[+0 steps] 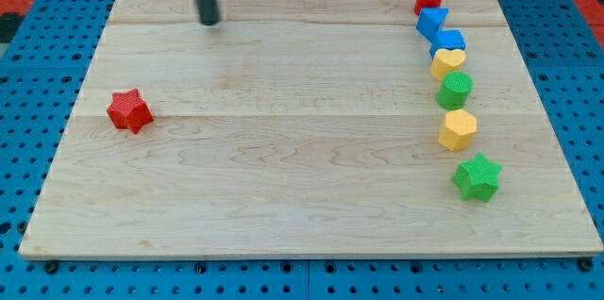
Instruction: Move the red star towards the right
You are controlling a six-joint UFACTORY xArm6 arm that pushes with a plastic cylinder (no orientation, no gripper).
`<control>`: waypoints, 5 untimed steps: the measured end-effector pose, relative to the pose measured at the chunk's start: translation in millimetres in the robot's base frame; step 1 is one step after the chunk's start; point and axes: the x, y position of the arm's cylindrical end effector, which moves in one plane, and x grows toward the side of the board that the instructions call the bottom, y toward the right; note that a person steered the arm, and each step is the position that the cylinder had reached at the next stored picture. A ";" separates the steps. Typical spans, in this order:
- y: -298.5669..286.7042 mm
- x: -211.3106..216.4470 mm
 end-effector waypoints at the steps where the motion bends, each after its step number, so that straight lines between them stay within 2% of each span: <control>1: -16.5 48.8; 2: -41.2 65.9; 3: -35.6 124.3; 4: -99.3 149.3; 5: -109.1 170.2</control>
